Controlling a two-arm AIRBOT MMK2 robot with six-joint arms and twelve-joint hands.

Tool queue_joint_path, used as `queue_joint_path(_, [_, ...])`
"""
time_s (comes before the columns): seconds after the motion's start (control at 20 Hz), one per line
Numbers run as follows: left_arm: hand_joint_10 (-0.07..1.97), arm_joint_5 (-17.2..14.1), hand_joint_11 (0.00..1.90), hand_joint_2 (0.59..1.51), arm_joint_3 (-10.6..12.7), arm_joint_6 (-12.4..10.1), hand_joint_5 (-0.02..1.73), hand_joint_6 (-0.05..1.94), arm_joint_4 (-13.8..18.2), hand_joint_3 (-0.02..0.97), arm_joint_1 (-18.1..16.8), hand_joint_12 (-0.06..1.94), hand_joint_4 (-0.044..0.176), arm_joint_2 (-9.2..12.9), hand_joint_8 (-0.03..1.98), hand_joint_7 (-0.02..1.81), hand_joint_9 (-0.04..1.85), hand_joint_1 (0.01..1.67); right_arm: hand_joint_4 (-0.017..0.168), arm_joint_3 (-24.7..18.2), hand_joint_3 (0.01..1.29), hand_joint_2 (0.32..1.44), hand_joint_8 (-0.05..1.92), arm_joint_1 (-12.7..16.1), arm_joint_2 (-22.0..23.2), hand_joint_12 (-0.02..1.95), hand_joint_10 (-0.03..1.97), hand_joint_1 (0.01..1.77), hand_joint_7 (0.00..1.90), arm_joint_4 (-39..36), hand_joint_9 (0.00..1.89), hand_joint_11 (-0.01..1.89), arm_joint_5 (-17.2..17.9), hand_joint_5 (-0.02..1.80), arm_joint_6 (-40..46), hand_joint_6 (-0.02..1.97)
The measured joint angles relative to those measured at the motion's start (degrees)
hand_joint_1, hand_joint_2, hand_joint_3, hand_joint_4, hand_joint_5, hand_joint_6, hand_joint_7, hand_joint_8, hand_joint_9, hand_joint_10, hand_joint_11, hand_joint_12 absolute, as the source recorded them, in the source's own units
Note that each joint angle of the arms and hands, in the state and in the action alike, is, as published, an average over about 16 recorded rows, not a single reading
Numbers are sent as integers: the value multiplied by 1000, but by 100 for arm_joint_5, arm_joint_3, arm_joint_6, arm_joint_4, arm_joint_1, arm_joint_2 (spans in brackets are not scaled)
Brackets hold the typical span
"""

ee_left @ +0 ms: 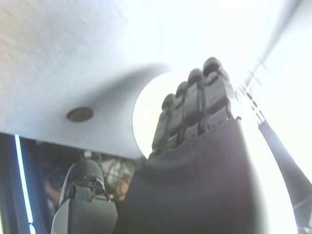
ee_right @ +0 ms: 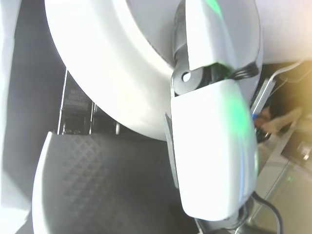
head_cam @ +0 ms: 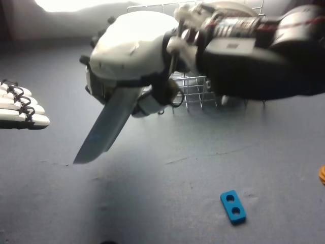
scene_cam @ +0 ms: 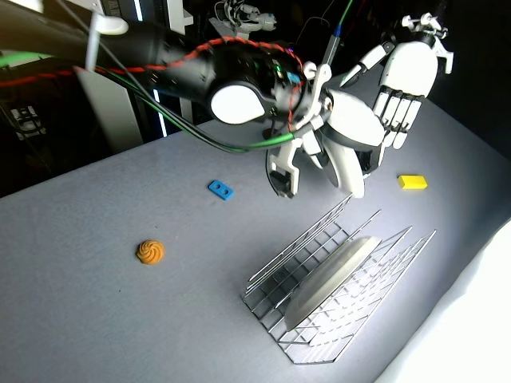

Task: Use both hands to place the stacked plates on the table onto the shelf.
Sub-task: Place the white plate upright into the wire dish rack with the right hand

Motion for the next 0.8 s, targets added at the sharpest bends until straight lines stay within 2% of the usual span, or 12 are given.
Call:
queue_joint_path(0.45, [17, -423, 16, 1091, -22, -544, 15, 6, 845, 19, -884, 2, 5, 220, -2, 20, 20, 14, 0, -776, 15, 973, 604, 868, 1109, 952, 964, 1356, 1143, 583, 1047, 855, -758, 1023, 123, 914])
queue_joint_path(0.8, [17, -585, 16, 1091, -22, -768, 20, 6, 1257, 19, -1314, 3, 5, 295, -3, 20, 20, 14, -2, -973, 15, 973, 626, 1226, 1735, 971, 978, 1372, 1142, 1145, 1047, 861, -1017, 1020, 271, 911])
